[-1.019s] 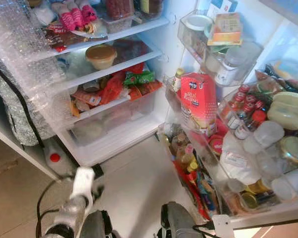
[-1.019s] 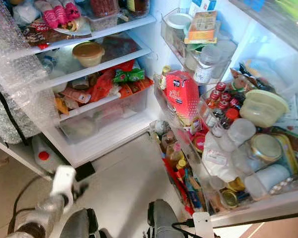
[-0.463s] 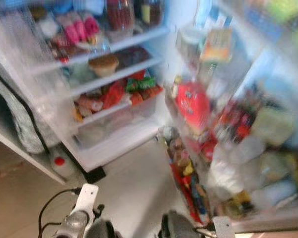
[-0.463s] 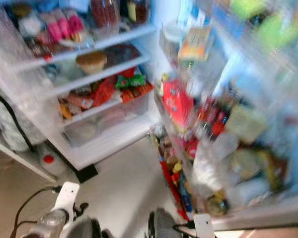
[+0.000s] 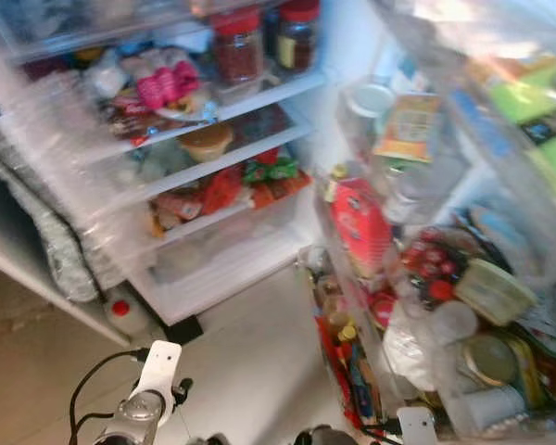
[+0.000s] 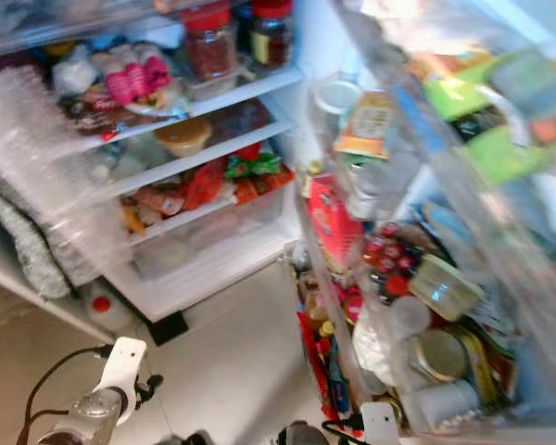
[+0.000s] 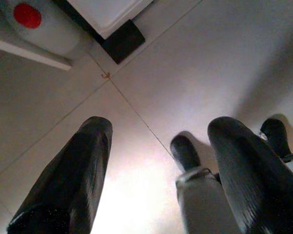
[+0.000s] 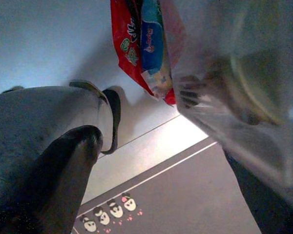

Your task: Restocking fridge

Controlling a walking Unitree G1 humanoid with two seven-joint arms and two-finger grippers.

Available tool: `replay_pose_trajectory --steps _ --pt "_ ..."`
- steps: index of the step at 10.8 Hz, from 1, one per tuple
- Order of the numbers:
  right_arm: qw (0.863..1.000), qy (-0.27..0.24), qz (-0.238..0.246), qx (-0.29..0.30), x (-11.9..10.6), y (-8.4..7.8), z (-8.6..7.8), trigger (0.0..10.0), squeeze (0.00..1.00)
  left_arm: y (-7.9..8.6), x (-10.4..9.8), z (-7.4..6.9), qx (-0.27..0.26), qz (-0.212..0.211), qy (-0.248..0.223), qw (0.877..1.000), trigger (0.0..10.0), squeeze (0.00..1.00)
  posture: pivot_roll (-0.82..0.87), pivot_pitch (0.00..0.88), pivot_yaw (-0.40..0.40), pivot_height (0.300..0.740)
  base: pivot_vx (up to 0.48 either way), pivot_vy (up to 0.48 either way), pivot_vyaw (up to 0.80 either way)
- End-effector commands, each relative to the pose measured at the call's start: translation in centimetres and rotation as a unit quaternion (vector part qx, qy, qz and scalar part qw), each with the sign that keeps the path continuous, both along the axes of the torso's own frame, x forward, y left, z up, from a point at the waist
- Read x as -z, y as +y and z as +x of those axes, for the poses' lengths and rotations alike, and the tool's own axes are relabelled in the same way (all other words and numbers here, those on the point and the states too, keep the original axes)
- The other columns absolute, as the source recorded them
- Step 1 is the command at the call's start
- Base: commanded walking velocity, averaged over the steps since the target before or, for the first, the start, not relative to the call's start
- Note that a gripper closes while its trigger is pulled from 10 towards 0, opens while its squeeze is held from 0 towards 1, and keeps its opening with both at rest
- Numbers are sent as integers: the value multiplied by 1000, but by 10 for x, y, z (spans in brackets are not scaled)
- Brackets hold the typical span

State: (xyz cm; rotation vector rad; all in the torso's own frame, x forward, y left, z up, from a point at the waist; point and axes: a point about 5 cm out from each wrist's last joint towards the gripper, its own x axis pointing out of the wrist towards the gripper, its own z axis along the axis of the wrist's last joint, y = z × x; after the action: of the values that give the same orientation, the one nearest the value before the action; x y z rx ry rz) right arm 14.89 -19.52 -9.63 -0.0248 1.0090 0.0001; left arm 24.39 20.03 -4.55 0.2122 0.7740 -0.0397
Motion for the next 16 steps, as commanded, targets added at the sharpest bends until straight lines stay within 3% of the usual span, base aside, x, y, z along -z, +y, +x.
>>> replay_pose_trajectory --steps 1,4,9,16 --pt "999 -4 32 -20 2 20 1 10000 0 4 10 -15 -3 5 28 1000 10000 0 -148 177 -44 740 0 435 0" --pt "999 -4 34 -20 2 20 1 10000 0 3 9 -13 1 8 22 1000 10000 0 -148 176 -41 740 0 361 0" --pt "999 -5 34 -19 2 21 1 10000 0 5 10 -16 2 11 26 1000 10000 0 -153 168 -36 740 0 0 0" --pt "999 -4 37 -19 2 23 1 10000 0 -2 15 -21 9 15 38 999 10000 0 -159 149 -26 740 0 388 0"
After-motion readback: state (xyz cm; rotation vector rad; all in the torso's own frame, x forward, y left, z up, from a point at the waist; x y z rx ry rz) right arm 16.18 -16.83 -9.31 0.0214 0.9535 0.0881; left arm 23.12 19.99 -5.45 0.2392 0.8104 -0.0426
